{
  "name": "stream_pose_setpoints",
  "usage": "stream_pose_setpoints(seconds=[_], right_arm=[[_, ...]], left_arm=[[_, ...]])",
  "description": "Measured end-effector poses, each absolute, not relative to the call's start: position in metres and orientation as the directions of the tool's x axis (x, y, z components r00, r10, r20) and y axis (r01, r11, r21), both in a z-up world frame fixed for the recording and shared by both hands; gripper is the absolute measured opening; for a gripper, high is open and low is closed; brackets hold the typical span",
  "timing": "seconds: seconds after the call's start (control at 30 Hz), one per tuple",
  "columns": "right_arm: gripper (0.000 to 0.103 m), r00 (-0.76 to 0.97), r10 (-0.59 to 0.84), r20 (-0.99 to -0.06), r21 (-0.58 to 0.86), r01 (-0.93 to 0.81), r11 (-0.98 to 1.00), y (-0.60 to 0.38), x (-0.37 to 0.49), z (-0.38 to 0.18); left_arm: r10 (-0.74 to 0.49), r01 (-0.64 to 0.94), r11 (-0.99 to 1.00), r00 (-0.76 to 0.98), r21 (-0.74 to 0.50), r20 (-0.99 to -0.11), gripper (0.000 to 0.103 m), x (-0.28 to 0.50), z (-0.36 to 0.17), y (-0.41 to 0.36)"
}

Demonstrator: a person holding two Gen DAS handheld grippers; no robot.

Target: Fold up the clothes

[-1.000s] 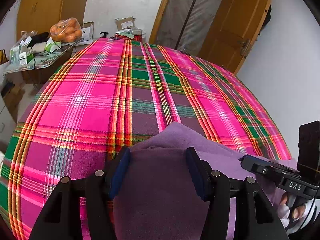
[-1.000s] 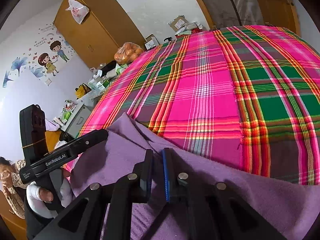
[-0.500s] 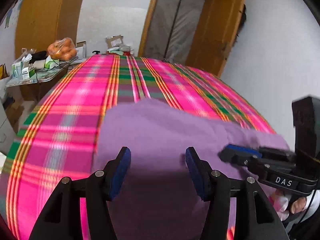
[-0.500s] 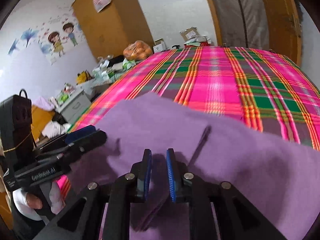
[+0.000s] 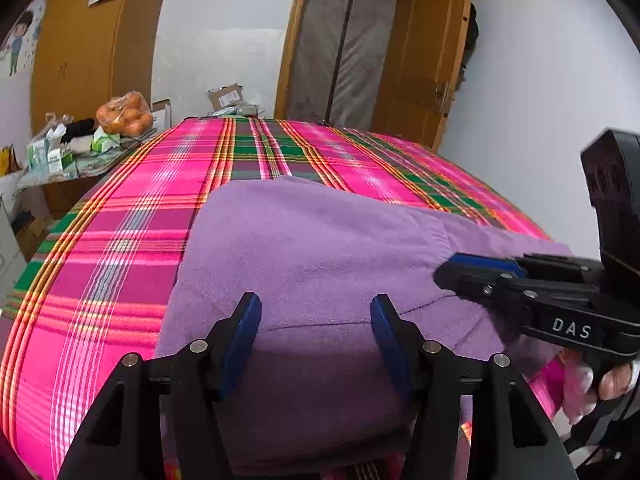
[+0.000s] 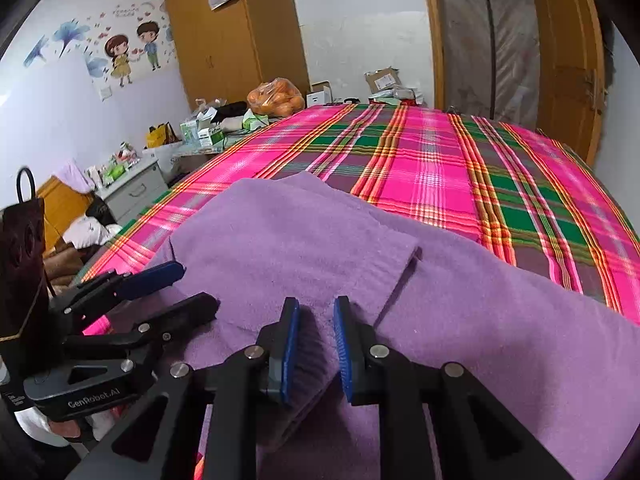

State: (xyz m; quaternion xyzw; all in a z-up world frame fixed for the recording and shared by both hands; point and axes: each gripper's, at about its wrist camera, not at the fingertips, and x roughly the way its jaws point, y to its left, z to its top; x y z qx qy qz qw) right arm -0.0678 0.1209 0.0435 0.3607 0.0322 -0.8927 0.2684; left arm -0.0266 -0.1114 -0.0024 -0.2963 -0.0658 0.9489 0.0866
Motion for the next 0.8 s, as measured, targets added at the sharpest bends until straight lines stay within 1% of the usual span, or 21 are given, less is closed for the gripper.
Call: stream_pose_setpoints(seconds=[0.17,0.23,0.33,0.4,0.47,0.57,0.8], right_arm=[[0.024,-0.613,-0.457,-0.645,0.084,0.537,-0.839,0.124,-0.039,0.043],[0.025,-0.624,-0.458,-0.633,0.072,0.542,-0.837,0.125,-0.034,0.04],[0.027,-0.624,-0.47,-0.625,0.091,0.539,-0.838,0.129,-0.033,0.037],[0.031,-0.618,-0.479,-0.624,0.113,0.536,-0.837,0.132,-0.035,0.036],[0.036,-0.62,-0.483,-0.618,0.127,0.528,-0.839,0.135,-0.035,0.034],[0.038,-0.624,-0.487,-0.611,0.143,0.518,-0.843,0.137,-0.035,0.032],[0.038,-0.636,-0.489,-0.597,0.164,0.501,-0.85,0.14,-0.033,0.03]], left_arm=[[0.191,-0.122,-0.979,-0.822,-0.163,-0.537,0.06,-0.002,-0.004,-0.107],[0.172,-0.122,-0.984,-0.832,-0.128,-0.527,0.06,0.004,-0.008,-0.103],[0.156,-0.115,-0.987,-0.835,-0.109,-0.527,0.06,0.003,-0.008,-0.1],[0.158,-0.115,-0.987,-0.838,-0.114,-0.523,0.06,0.003,-0.009,-0.101],[0.154,-0.114,-0.988,-0.842,-0.109,-0.516,0.06,0.005,-0.011,-0.101],[0.133,-0.104,-0.991,-0.851,-0.086,-0.507,0.06,0.007,-0.012,-0.098],[0.132,-0.097,-0.991,-0.853,-0.095,-0.504,0.06,0.009,-0.012,-0.098]])
